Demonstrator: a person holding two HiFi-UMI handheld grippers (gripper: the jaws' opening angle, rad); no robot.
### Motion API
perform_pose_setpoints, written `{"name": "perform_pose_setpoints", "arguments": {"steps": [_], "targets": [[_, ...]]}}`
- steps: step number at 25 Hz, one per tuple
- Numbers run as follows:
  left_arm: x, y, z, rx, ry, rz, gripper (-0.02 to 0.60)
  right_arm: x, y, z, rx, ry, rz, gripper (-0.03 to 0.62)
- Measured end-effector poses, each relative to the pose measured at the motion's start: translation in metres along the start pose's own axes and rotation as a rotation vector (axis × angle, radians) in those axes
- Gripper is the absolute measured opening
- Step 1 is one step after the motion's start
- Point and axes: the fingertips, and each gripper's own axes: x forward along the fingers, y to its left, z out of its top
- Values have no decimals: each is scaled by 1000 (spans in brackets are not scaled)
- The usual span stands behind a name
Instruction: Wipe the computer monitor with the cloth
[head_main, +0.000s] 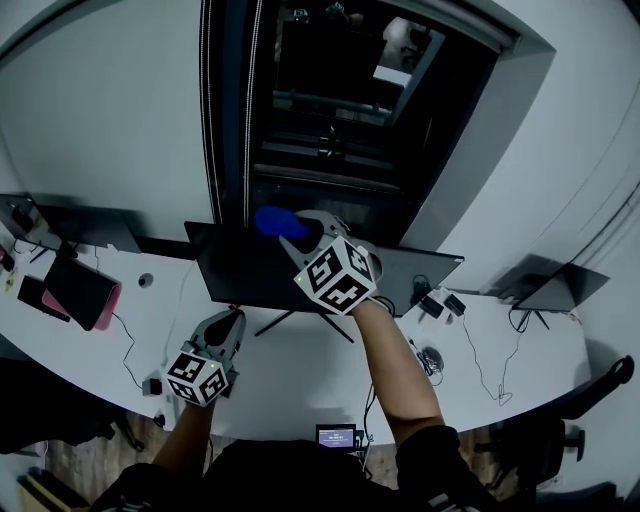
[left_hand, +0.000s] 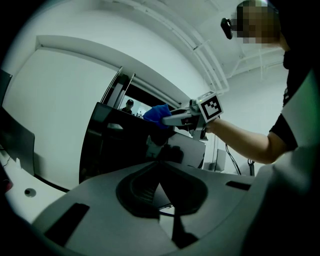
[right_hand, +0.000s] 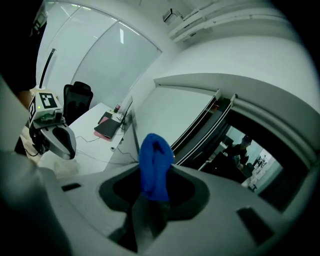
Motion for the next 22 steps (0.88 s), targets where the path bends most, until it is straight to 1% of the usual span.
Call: {"name": "perform_pose_setpoints", "arguments": {"steps": [6, 11, 22], "targets": [[3, -10, 1, 4, -6, 6, -6, -11, -5, -13, 12, 0, -3, 132], [5, -23, 2, 14, -16, -12, -6, -22, -9, -25, 27, 3, -9, 130], [13, -45, 4, 33, -13, -25, -6, -44, -19, -49, 44, 11, -23, 130]]}}
